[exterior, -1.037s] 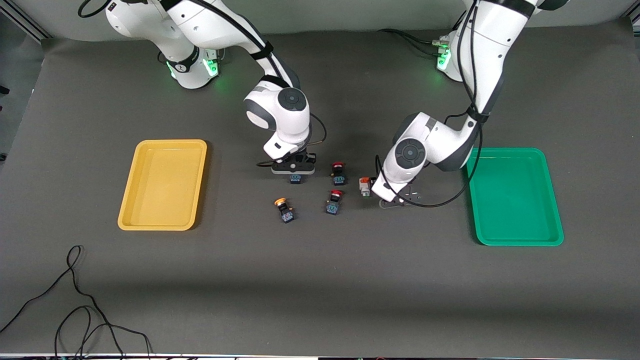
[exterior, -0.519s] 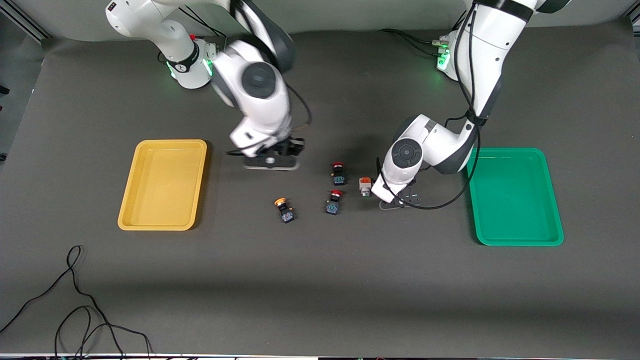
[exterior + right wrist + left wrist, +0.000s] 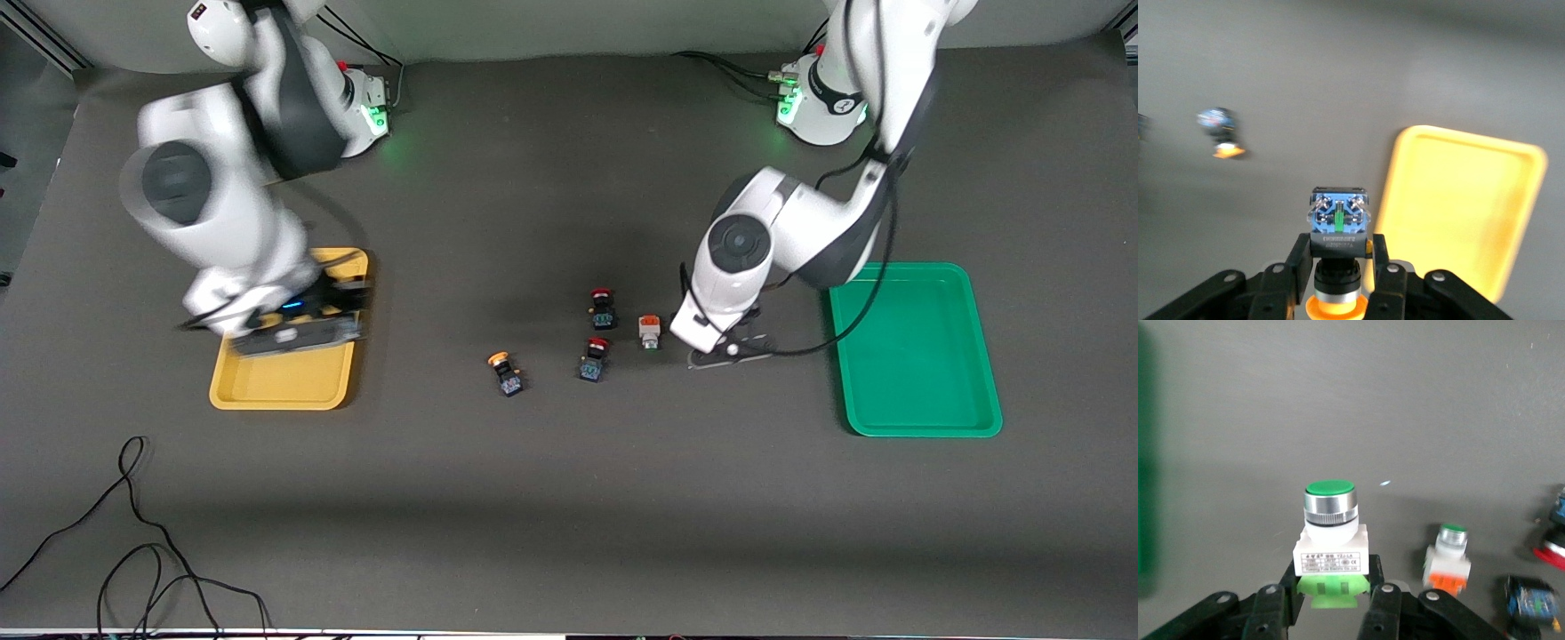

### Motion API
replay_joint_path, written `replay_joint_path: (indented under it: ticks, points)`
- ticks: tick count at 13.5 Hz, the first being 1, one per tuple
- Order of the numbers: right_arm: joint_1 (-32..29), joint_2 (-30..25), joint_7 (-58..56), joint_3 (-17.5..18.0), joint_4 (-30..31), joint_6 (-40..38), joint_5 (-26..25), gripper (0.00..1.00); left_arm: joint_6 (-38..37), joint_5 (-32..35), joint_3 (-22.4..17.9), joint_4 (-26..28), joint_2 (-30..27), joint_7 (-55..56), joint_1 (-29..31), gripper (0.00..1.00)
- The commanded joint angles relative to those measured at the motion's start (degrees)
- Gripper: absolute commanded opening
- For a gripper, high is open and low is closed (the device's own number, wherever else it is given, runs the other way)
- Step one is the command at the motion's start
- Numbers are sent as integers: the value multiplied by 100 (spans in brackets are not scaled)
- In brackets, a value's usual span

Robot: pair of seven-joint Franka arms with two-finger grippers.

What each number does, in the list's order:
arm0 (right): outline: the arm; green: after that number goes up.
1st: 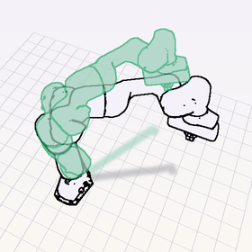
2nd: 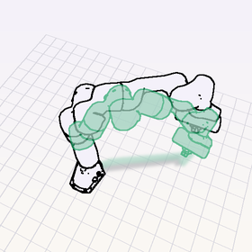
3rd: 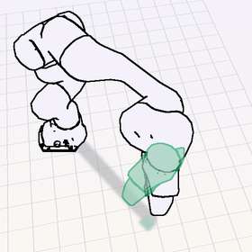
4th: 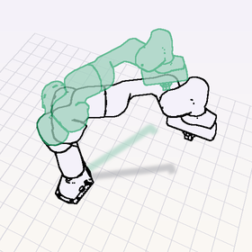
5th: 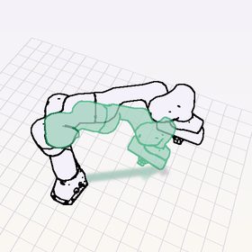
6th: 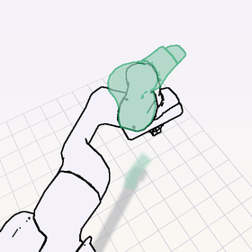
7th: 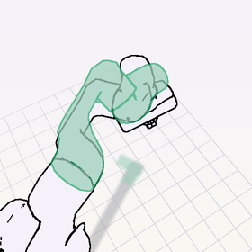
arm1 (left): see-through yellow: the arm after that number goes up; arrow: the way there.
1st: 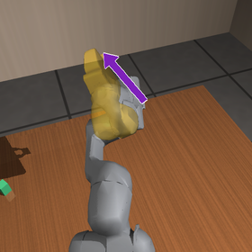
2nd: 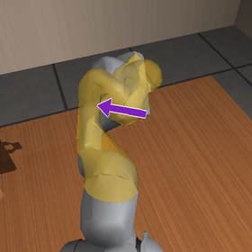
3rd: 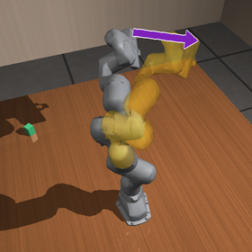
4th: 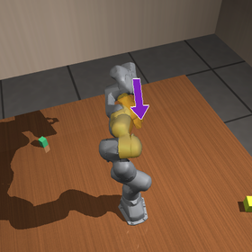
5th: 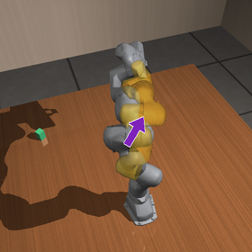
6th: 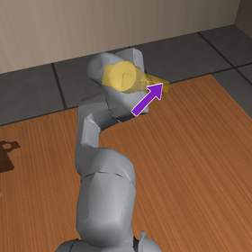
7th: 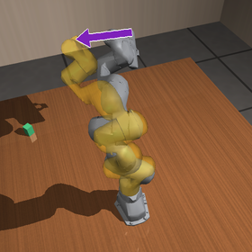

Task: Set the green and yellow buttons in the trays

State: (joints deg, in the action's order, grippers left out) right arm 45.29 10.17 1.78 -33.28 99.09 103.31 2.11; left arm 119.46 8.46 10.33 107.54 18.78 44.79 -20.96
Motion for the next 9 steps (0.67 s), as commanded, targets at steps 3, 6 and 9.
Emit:
replay_joint_path:
  ticks: [3,6,9]
  points:
    - [95,-603,-1810,-1512,1162,546,70,25,-2013,16,-14,-813,-602,-1407,688,0]
    - [77,-657,-2655,-2164,2689,2475,123,24,-2295,7,-14,-805,-928,-3233,1714,0]
    - [51,-131,-2683,-2174,3598,4149,489,24,-2262,33,-31,-726,-981,-4579,2585,0]
